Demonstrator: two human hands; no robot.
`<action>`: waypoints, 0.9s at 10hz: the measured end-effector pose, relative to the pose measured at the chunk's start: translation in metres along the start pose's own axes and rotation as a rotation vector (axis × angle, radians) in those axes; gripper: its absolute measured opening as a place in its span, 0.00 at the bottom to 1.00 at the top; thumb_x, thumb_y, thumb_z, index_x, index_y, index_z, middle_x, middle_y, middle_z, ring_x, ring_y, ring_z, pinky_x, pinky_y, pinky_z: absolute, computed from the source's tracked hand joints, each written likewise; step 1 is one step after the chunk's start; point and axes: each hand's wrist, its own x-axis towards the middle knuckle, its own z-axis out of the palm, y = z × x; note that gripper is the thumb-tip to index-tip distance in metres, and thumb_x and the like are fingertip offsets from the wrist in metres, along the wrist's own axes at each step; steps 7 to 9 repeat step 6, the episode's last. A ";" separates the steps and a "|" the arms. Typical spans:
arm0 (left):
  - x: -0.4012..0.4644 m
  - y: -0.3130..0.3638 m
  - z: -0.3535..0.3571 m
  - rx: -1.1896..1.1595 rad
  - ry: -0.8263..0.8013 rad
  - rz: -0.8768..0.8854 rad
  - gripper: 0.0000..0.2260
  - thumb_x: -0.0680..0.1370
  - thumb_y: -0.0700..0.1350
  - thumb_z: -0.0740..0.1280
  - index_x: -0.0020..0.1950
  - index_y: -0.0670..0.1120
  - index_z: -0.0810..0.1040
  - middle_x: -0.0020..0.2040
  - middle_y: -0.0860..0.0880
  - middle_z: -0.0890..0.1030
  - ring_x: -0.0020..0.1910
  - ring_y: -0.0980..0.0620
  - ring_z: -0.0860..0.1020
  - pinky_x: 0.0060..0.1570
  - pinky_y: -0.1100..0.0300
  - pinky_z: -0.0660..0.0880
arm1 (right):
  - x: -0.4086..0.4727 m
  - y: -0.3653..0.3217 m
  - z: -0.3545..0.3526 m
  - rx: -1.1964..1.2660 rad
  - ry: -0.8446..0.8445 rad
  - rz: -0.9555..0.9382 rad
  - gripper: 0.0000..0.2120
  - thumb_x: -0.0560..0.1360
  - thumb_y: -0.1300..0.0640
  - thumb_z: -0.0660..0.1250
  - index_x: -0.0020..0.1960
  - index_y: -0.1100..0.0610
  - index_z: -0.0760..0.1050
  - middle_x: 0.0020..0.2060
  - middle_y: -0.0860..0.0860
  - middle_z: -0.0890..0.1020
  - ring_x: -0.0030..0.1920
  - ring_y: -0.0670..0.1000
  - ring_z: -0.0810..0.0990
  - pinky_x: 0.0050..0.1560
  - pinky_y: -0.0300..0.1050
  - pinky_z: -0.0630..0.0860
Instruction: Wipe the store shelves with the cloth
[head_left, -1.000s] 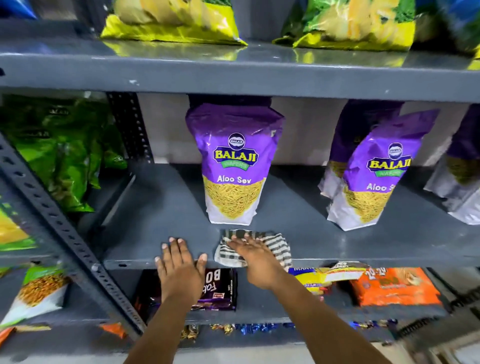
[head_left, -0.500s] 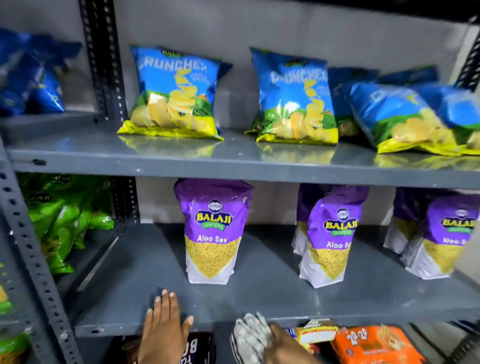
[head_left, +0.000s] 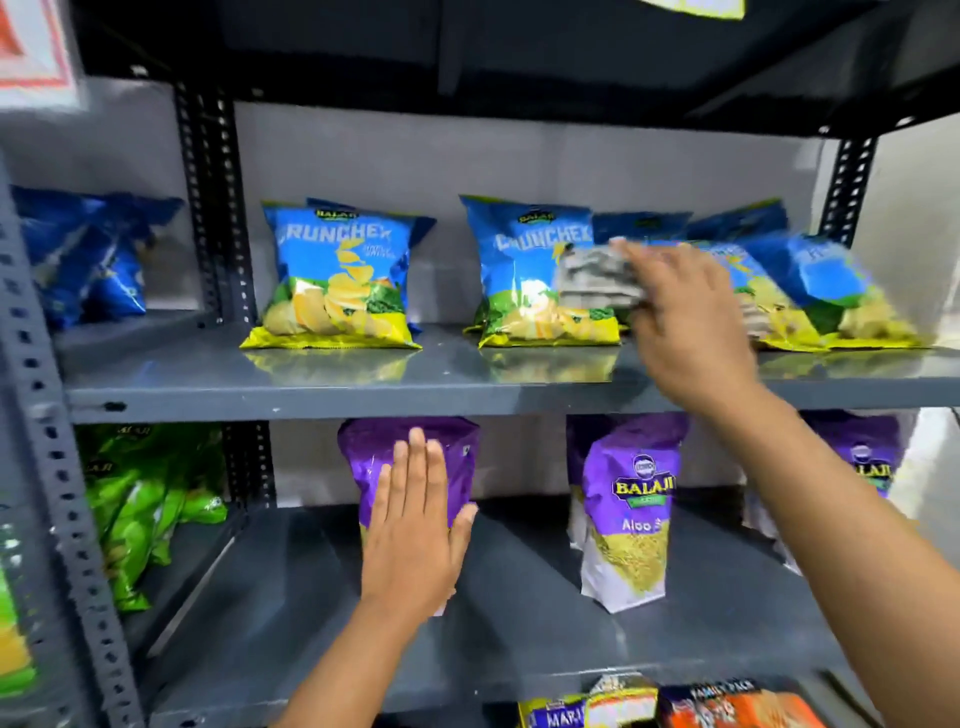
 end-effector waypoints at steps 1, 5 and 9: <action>0.031 0.007 -0.014 0.033 0.095 0.044 0.29 0.79 0.58 0.41 0.73 0.43 0.37 0.75 0.49 0.32 0.74 0.52 0.35 0.72 0.56 0.39 | 0.015 -0.001 0.045 -0.109 -0.565 -0.082 0.24 0.76 0.50 0.50 0.72 0.50 0.58 0.71 0.59 0.66 0.72 0.60 0.59 0.72 0.59 0.57; 0.091 0.011 -0.044 0.080 0.171 0.109 0.31 0.78 0.57 0.48 0.73 0.43 0.37 0.76 0.45 0.36 0.73 0.53 0.33 0.72 0.57 0.37 | 0.019 -0.005 0.058 -0.070 -0.860 0.001 0.21 0.80 0.52 0.51 0.71 0.40 0.55 0.76 0.45 0.49 0.75 0.58 0.39 0.70 0.69 0.37; 0.097 0.011 -0.047 0.073 0.203 0.125 0.29 0.79 0.59 0.40 0.73 0.43 0.36 0.73 0.49 0.28 0.73 0.53 0.32 0.72 0.57 0.35 | 0.021 -0.006 0.057 -0.016 -0.756 -0.011 0.25 0.78 0.52 0.56 0.70 0.37 0.53 0.76 0.46 0.48 0.75 0.57 0.40 0.70 0.69 0.43</action>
